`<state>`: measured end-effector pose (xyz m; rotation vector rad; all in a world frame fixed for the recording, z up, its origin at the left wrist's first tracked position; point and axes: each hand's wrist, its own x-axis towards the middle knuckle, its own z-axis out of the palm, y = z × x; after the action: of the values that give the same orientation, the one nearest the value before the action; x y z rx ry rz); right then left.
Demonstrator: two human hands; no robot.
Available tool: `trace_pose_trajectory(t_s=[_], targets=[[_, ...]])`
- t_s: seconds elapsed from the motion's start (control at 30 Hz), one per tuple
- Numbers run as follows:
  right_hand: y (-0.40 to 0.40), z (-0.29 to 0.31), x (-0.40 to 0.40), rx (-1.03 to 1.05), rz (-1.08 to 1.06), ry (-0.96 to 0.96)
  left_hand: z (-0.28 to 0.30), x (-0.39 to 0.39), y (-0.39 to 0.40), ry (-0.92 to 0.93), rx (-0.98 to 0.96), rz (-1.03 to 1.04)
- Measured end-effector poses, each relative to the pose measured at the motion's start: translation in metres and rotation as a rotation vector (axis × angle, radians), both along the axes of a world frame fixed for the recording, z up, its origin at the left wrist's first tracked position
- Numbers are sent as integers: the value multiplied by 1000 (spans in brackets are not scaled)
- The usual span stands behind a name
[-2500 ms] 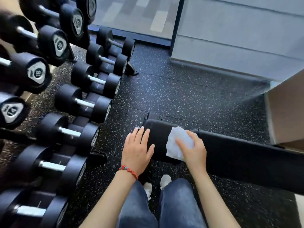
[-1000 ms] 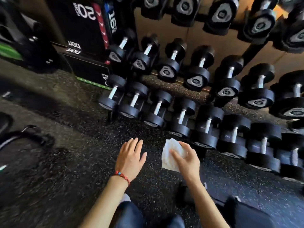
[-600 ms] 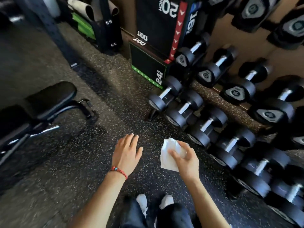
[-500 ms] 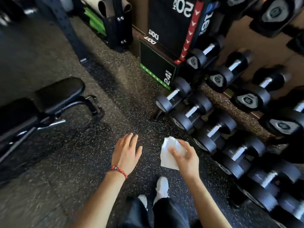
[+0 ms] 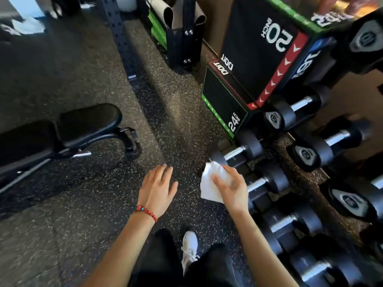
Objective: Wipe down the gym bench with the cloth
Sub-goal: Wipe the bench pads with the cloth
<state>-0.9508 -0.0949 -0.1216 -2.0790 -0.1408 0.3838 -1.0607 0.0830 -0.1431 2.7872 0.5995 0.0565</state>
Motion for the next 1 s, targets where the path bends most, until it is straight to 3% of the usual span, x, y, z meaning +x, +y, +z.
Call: trace_pose_trajectory(t_s=[0.37,0.7,1.0], targets=[[119,-24,122,-97,82,8,-13,119,112,-5,2,31],[259,-23,250,-100,-59,34,-17,253,270,4,2,-21],[333,-24,369,-46,-129,30,-14,381,337,-23,-25,-55]])
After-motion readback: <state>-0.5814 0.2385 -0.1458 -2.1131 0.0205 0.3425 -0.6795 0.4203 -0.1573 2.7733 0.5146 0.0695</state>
